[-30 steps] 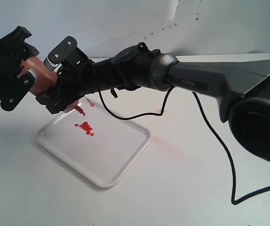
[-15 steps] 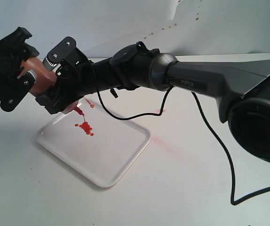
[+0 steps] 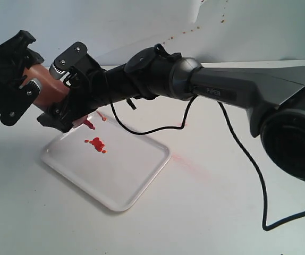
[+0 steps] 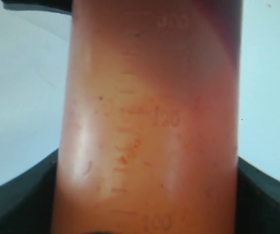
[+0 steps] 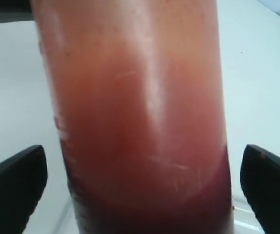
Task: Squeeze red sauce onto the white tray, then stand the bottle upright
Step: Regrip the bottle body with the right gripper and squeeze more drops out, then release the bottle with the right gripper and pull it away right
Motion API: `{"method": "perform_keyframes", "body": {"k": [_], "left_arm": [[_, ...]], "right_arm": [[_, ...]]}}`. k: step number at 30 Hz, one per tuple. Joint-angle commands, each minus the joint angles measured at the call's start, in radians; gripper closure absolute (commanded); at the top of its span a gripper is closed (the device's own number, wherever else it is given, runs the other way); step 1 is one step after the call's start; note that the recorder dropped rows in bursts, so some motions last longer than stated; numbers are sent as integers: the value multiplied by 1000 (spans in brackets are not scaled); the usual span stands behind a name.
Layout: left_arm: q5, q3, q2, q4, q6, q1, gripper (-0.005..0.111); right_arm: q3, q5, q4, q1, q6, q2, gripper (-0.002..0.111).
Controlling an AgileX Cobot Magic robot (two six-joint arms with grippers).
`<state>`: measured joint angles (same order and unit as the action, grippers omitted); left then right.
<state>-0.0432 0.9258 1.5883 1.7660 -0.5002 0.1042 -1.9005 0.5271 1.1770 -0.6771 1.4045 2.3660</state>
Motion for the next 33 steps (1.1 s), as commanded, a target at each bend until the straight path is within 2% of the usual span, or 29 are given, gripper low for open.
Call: {"method": "perform_keyframes", "body": {"k": [1, 10, 15, 21, 24, 25, 26, 27, 28, 30, 33], "left_arm": [[-1, 8, -17, -22, 16, 4, 107], [-1, 8, -17, -22, 25, 4, 107], [-1, 8, -17, -22, 28, 4, 107], [-48, 8, -17, -67, 35, 4, 107], [-90, 8, -17, -67, 86, 4, 107], [-113, 8, -17, -89, 111, 4, 107], [-120, 8, -17, -106, 116, 4, 107], [-139, 8, -17, -143, 137, 4, 107], [-139, 8, -17, -146, 137, 4, 107], [-137, 8, -17, -145, 178, 4, 107], [-137, -16, -17, -145, 185, 4, 107]], "right_arm": [[2, 22, -210, -1, -154, -68, 3], [2, 202, -637, 1, -544, -138, 7], [2, 335, -733, 5, -627, -179, 17], [2, 514, -731, 38, -682, -215, 39], [2, 575, -726, 53, -695, -217, 57], [4, 608, -723, 61, -695, -220, 74], [8, 618, -723, 63, -695, -224, 81], [28, 629, -723, 63, -695, -236, 97], [39, 630, -723, 63, -695, -246, 105], [90, 621, -723, 63, -676, -286, 108], [231, 488, -725, 63, -674, -429, 108]]}}
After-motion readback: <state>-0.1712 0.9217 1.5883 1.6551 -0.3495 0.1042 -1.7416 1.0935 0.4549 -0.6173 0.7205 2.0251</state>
